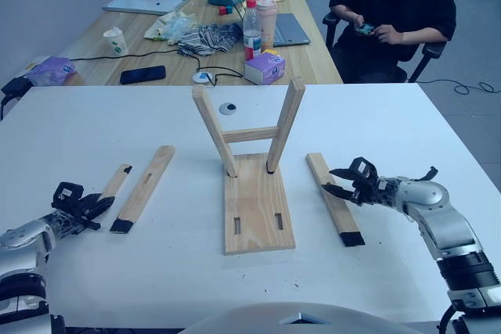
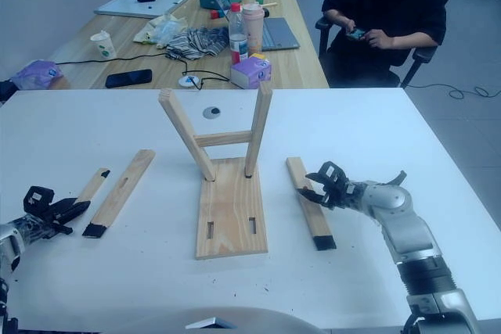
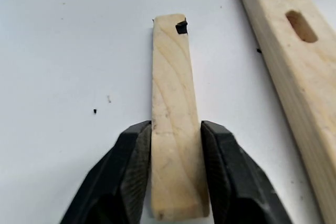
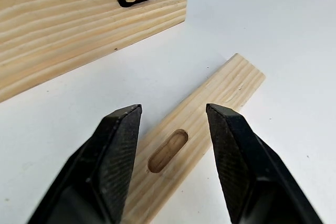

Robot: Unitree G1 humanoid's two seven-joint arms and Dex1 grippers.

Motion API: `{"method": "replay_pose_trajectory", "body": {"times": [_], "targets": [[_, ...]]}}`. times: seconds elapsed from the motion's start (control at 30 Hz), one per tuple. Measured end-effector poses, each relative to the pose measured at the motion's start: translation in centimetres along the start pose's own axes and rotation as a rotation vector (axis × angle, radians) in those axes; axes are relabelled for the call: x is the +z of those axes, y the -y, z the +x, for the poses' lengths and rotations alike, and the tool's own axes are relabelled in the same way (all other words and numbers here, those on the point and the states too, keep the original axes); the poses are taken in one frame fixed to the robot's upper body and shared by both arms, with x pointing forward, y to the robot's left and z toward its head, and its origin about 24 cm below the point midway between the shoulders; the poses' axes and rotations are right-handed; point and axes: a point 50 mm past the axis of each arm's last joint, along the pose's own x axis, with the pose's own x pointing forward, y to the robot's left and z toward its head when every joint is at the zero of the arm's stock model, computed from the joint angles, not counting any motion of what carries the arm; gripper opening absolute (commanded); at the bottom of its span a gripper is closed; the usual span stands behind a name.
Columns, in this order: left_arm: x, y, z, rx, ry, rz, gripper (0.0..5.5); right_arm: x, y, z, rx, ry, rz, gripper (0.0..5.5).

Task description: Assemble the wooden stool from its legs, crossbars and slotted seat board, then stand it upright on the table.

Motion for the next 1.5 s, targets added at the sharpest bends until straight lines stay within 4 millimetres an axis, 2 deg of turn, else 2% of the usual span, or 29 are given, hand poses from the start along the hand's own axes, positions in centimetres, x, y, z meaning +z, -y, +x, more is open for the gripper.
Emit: {"method": "replay_pose_trajectory", "body": {"times": [0.13, 0.17, 0.2, 0.27, 0.3, 0.37, 0.43, 0.5, 0.53, 0.57, 0.63, 0.73, 0.9, 1.07, 1.27, 1.5], "targets": [[0.7, 0.4, 1.0, 0.012, 0.033, 0.013, 1.27, 2.3, 2.9, -0.3, -0.214, 0.120, 0.028, 2.30], [1.9, 0.8, 1.7, 0.040, 0.101, 0.023, 1.27, 3.6, 4.4, -0.7, -0.332, 0.207, 0.078, 2.30], [3.9, 1.3, 2.3, 0.052, 0.196, 0.036, 1.27, 5.1, 5.5, -1.1, -0.408, 0.297, 0.109, 2.30], [11.2, 2.3, 2.7, 0.070, 0.470, 0.100, 1.27, 9.4, 7.0, -2.4, -0.481, 0.540, 0.188, 2.30], [14.9, 3.0, 2.2, 0.065, 0.597, 0.138, 1.27, 11.2, 7.2, -3.0, -0.462, 0.674, 0.264, 2.30], [20.9, 5.3, 1.0, 0.019, 0.818, 0.181, 1.27, 13.9, 6.9, -3.7, -0.364, 0.859, 0.404, 2.30], [25.2, 8.6, -0.1, -0.058, 0.981, 0.216, 1.27, 16.2, 5.7, -4.2, -0.220, 0.981, 0.520, 2.30], [29.1, 13.4, -2.0, -0.181, 1.130, 0.332, 1.27, 19.8, 3.3, -4.9, -0.033, 1.066, 0.550, 2.30], [30.6, 16.3, -3.2, -0.258, 1.202, 0.415, 1.27, 22.2, 1.5, -5.3, 0.072, 1.104, 0.524, 2.30], [31.2, 18.2, -4.0, -0.315, 1.253, 0.460, 1.27, 23.9, 0.2, -5.7, 0.142, 1.115, 0.486, 2.30], [31.2, 19.5, -4.3, -0.355, 1.264, 0.461, 1.27, 24.9, -0.9, -5.8, 0.182, 1.118, 0.467, 2.30], [30.9, 21.3, -3.7, -0.409, 1.246, 0.433, 1.27, 25.3, -2.2, -4.5, 0.216, 1.060, 0.489, 2.30], [30.3, 22.7, -3.2, -0.441, 1.228, 0.428, 1.27, 25.5, -3.3, -3.0, 0.217, 1.020, 0.527, 2.30], [29.3, 23.2, -3.1, -0.458, 1.206, 0.435, 1.27, 25.7, -2.9, -2.4, 0.172, 1.039, 0.592, 2.30], [28.0, 23.4, -2.3, -0.466, 1.151, 0.465, 1.27, 26.5, -1.8, -2.9, 0.141, 1.102, 0.676, 2.30], [27.5, 23.4, -2.1, -0.466, 1.136, 0.483, 1.27, 26.4, -1.0, -3.4, 0.151, 1.132, 0.743, 1.05]]}}
